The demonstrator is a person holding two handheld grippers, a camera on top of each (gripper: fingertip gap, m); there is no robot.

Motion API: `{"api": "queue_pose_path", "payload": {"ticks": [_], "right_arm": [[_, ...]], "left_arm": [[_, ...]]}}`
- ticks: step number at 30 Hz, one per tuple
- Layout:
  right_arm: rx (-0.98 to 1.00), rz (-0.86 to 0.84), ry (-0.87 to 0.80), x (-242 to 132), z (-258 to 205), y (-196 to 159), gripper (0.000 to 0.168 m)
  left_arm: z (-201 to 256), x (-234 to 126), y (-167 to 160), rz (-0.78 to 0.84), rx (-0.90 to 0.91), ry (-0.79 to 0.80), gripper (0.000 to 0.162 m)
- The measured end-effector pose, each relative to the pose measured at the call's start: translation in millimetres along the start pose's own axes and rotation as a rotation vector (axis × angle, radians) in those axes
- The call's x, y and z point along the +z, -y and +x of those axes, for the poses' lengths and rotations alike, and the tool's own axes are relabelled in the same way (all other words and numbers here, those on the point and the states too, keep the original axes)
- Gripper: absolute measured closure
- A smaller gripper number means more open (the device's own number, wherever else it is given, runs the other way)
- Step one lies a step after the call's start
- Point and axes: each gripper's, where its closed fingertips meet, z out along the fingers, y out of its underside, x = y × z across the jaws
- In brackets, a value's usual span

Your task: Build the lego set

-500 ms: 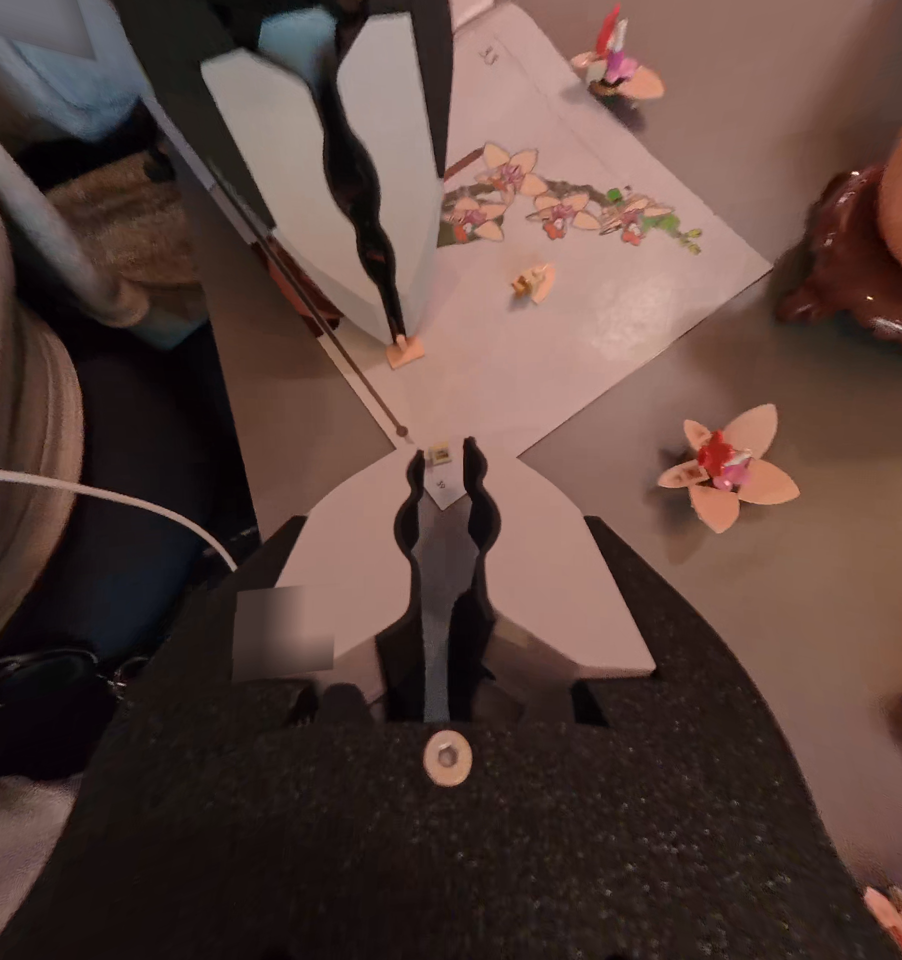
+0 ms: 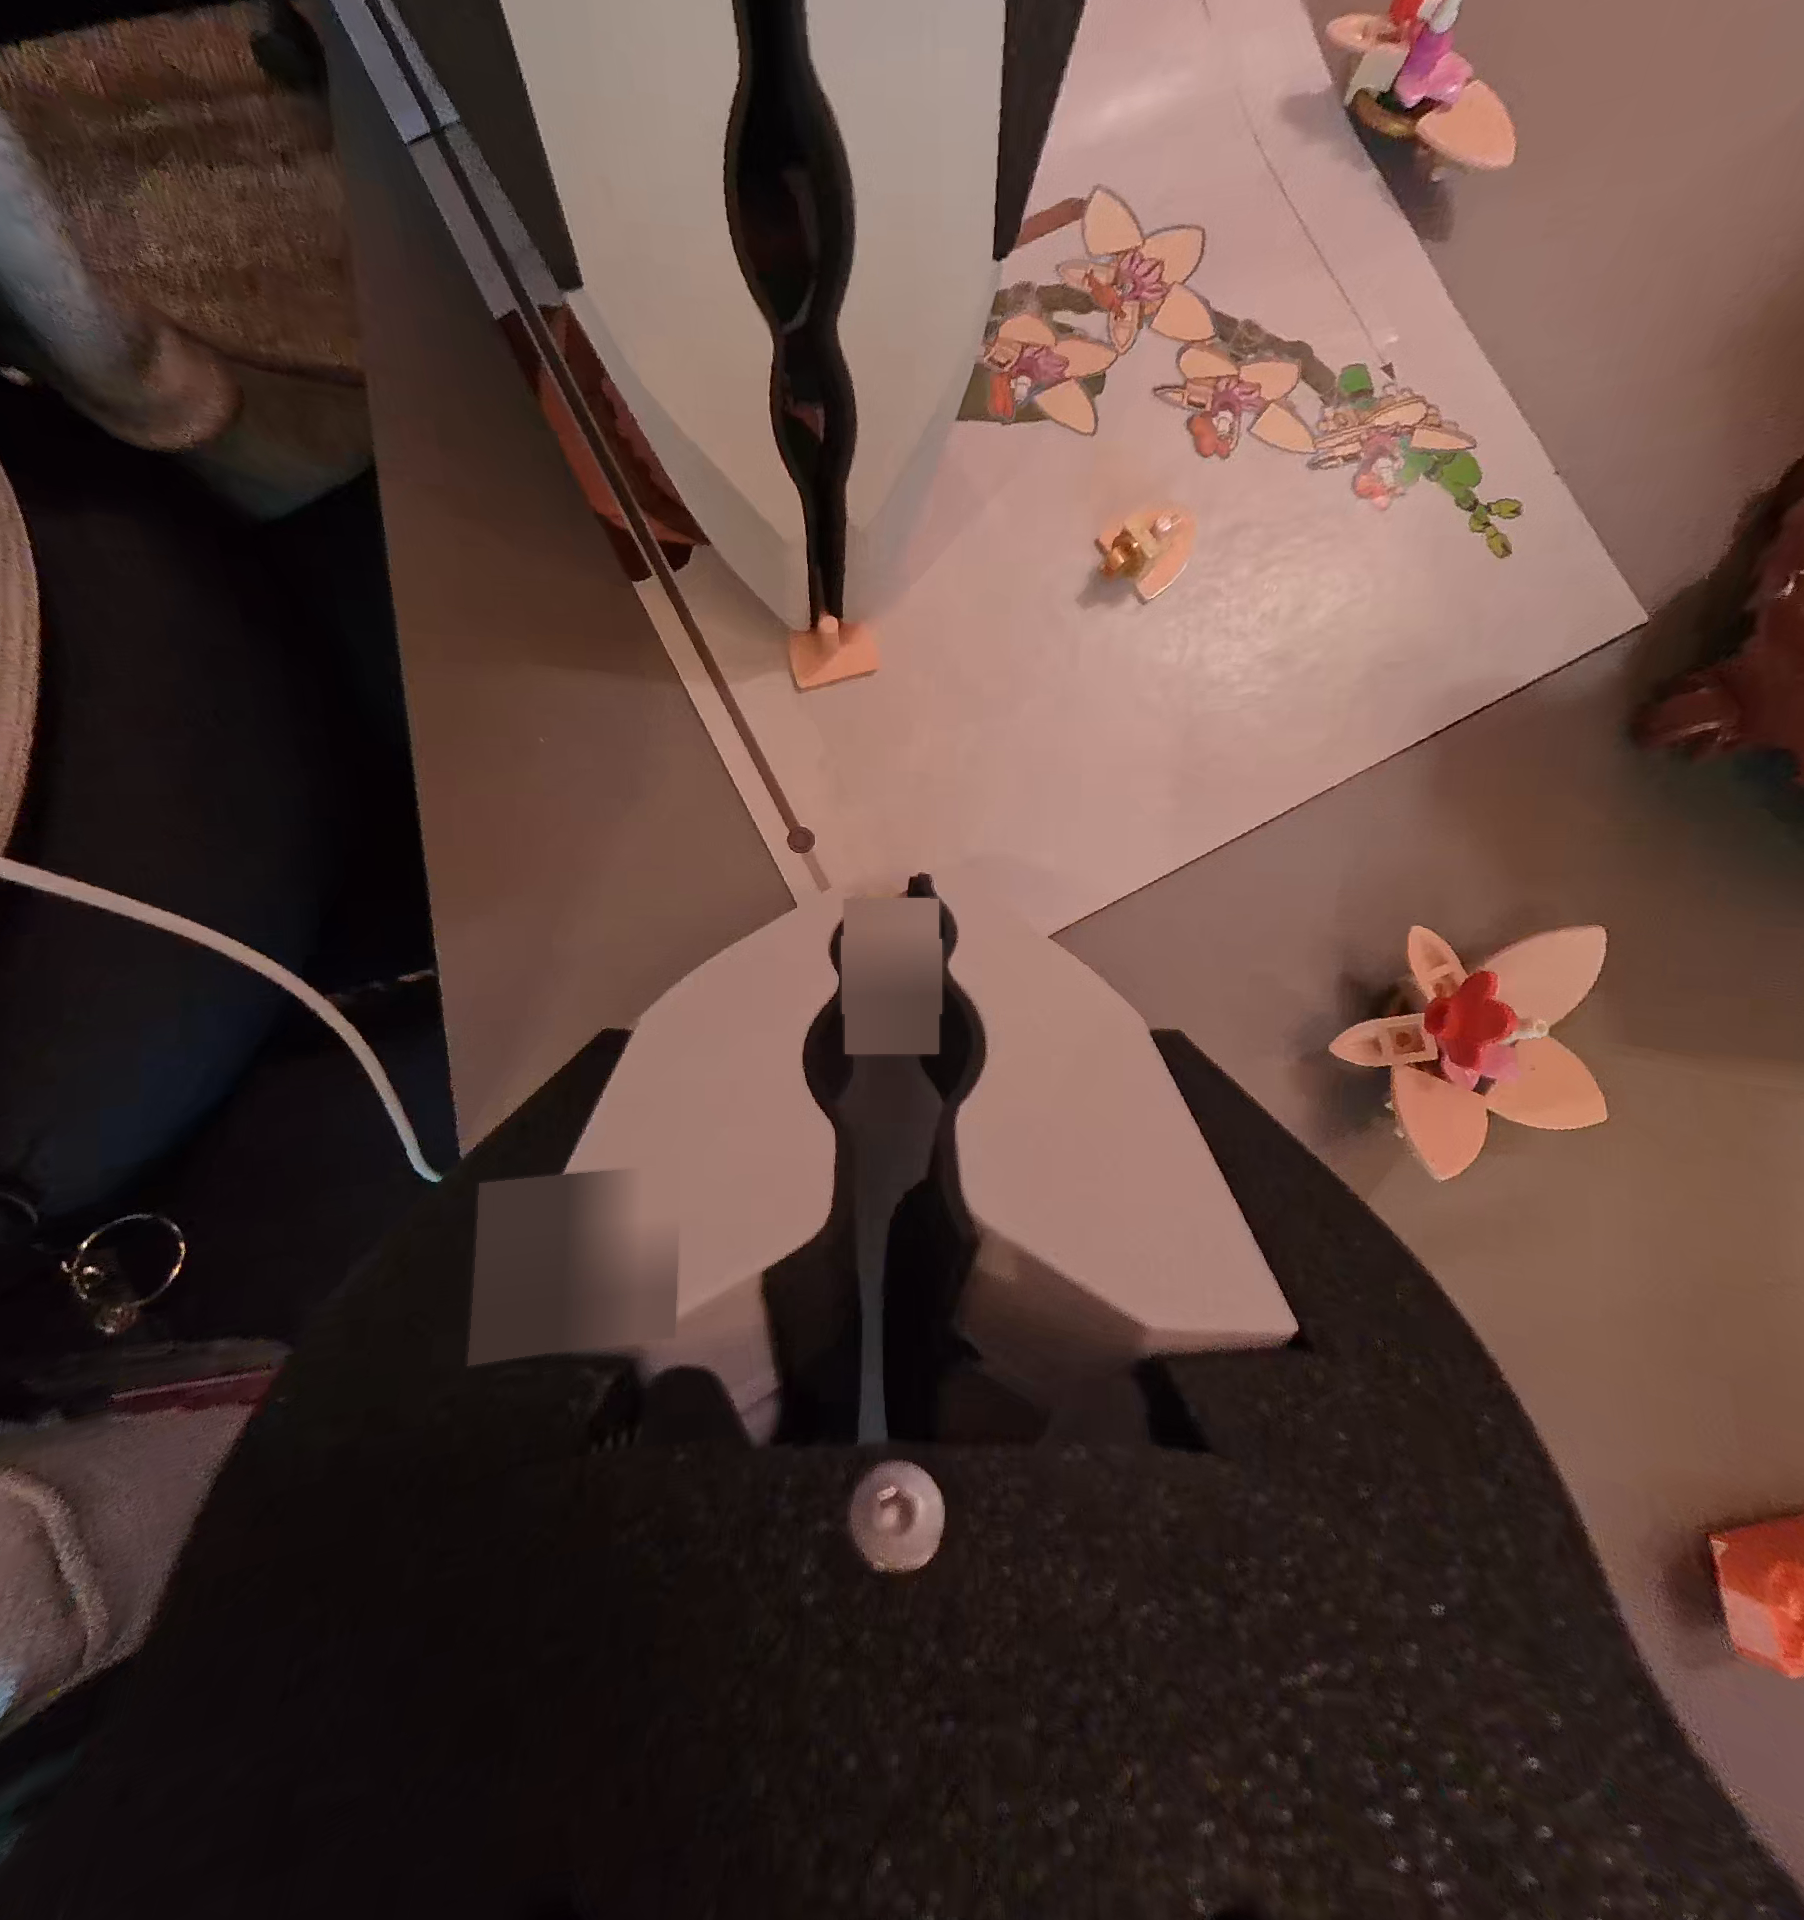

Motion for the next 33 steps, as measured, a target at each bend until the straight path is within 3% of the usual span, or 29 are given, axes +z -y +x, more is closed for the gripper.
{"api": "queue_pose_path", "payload": {"ticks": [7, 17, 33], "right_arm": [[0.125, 0.309, 0.078, -3, -10, 38, 0.161], [0.188, 0.225, 0.11, 22, -10, 40, 0.161], [0.217, 0.186, 0.109, 28, -12, 38, 0.162]], "left_arm": [[1, 0, 0, 0.004, 0.0, -0.022, 0.16], [1, 0, 0, 0.004, 0.014, -0.013, 0.16], [1, 0, -1, 0.006, -0.007, -0.033, 0.16]]}}
